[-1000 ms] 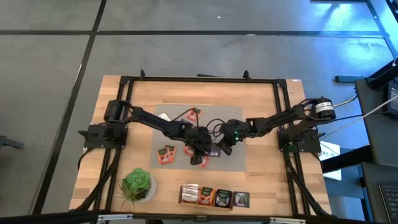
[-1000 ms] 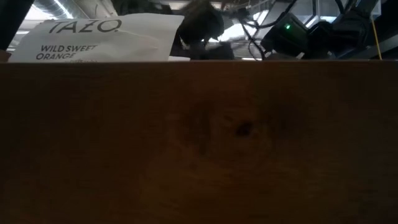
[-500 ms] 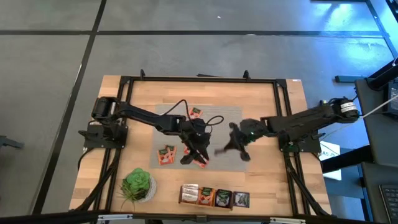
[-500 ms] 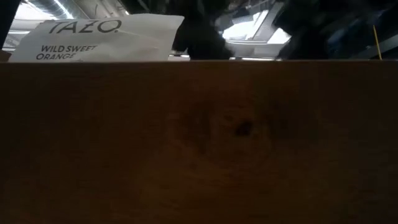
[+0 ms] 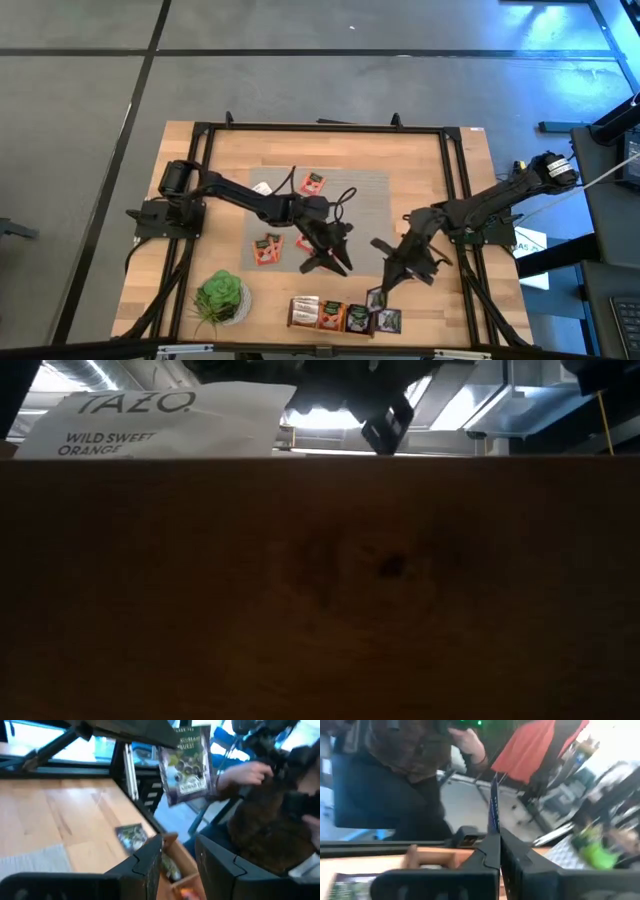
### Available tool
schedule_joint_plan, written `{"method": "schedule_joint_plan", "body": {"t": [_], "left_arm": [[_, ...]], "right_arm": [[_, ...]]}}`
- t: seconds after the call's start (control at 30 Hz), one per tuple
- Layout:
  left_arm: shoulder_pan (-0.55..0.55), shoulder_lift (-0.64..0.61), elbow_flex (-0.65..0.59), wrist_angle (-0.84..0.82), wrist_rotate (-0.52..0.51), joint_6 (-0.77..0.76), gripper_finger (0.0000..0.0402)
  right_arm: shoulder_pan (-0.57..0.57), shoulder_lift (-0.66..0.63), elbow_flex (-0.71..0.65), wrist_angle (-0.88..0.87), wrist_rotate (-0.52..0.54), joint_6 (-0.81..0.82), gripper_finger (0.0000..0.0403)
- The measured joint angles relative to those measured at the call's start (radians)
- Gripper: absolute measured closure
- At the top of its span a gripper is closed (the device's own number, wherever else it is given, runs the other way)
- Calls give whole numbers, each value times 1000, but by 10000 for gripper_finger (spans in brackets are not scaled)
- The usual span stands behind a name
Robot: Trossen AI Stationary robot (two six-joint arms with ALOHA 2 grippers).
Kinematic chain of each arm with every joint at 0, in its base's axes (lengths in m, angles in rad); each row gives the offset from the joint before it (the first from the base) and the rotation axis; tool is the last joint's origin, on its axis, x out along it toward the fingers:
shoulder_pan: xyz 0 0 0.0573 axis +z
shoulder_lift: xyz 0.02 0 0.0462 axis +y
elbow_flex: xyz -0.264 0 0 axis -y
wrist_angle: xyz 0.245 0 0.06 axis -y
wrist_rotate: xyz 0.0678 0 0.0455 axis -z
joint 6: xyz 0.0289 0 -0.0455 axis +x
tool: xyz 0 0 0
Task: Pick & Place Tea
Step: Put the black tea bag into the right section of the wooden organizer
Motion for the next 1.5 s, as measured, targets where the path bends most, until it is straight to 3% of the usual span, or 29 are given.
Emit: {"method": "schedule_joint_plan", "body": {"t": [0.23, 0.37, 0.57, 0.77, 0.97, 1.13, 1.5], "left_arm": [[-37, 0, 0, 23, -140, -59, 288], [-52, 0, 0, 20, -156, -58, 288], [-75, 0, 0, 54, -155, -84, 288], [-83, 0, 0, 71, -123, -175, 288], [-91, 5, 0, 71, -117, -288, 288], [-107, 5, 0, 80, -49, -329, 288], [-124, 5, 0, 62, -72, -347, 288]], "right_arm": [[-31, 0, 0, 74, 1, -86, 400], [-48, 0, 0, 90, -28, -111, 400], [-48, 67, 9, 96, -222, -364, 400], [-57, 197, 115, 87, -220, -419, 400], [-64, 315, 313, -186, -203, -439, 400], [-64, 369, 444, -392, -199, -533, 400], [-53, 395, 585, -579, -197, -653, 400]]}}
